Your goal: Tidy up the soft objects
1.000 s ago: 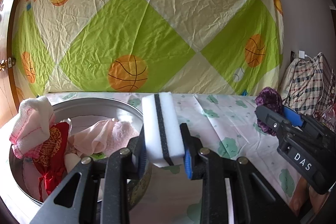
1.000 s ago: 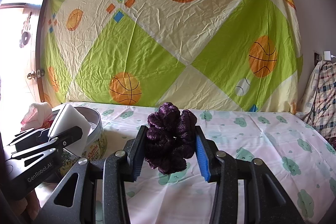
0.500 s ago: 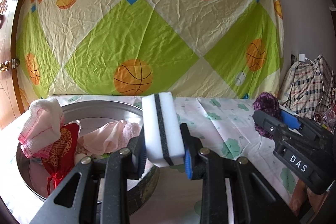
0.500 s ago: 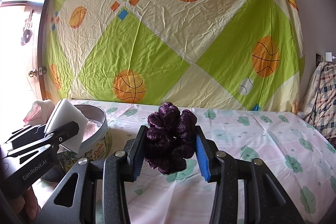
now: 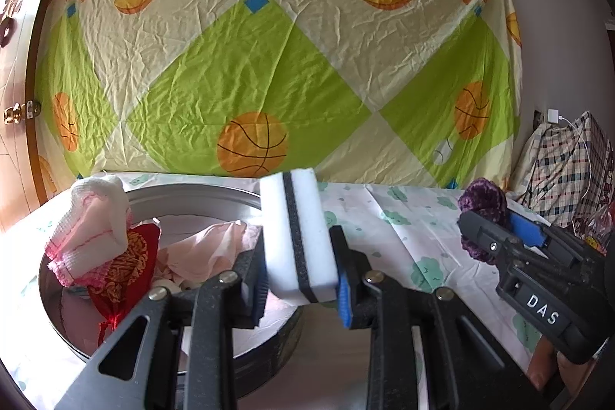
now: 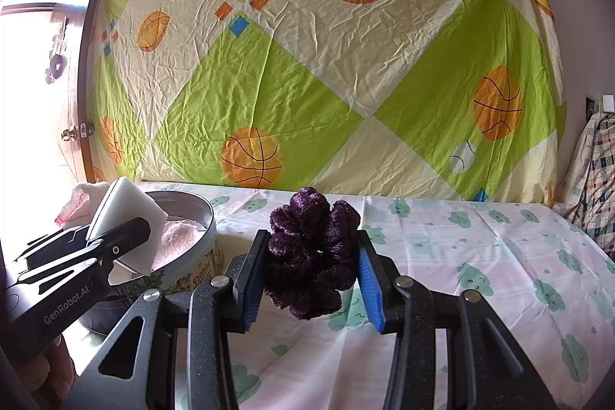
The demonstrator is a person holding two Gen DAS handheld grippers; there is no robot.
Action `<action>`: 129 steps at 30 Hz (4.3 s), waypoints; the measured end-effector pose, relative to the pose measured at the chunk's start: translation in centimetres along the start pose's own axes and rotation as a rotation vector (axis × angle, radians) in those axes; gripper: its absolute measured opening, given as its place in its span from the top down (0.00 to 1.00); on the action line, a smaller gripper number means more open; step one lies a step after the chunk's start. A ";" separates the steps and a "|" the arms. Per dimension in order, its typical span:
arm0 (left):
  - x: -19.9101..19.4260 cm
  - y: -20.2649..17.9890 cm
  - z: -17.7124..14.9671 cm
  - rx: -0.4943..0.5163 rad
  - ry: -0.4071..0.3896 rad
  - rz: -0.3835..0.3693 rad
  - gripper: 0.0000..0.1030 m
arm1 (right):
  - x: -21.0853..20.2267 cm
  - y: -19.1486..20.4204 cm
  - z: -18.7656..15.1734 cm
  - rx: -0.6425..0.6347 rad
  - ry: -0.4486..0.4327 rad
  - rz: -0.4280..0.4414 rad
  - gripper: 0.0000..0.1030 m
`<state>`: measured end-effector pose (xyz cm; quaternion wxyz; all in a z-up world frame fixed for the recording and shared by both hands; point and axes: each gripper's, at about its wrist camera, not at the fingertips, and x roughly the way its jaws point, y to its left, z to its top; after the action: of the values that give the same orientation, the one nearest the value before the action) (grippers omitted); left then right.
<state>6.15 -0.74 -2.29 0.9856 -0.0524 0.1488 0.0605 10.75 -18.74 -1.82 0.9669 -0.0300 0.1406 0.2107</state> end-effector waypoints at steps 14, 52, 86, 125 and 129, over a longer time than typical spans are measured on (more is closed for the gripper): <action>-1.1 1.2 0.1 -0.013 -0.018 -0.002 0.73 | 0.5 1.6 0.4 0.006 0.014 0.052 0.56; 0.5 9.7 4.9 -0.030 0.152 0.089 0.73 | 8.7 10.7 7.7 -0.062 0.143 0.251 0.55; 6.1 12.7 3.1 -0.031 0.393 0.090 0.50 | 13.1 14.7 4.5 -0.151 0.350 0.269 0.42; 1.0 13.1 4.5 -0.063 0.250 0.185 0.04 | 7.6 12.4 5.9 -0.071 0.210 0.301 0.23; 1.0 13.1 4.4 -0.061 0.252 0.192 0.04 | 7.5 12.5 5.9 -0.074 0.213 0.298 0.23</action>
<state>6.61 12.87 0.48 0.9468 -0.0751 0.2737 0.1516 13.61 -3.66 1.72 0.9028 -0.0666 0.2371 0.3525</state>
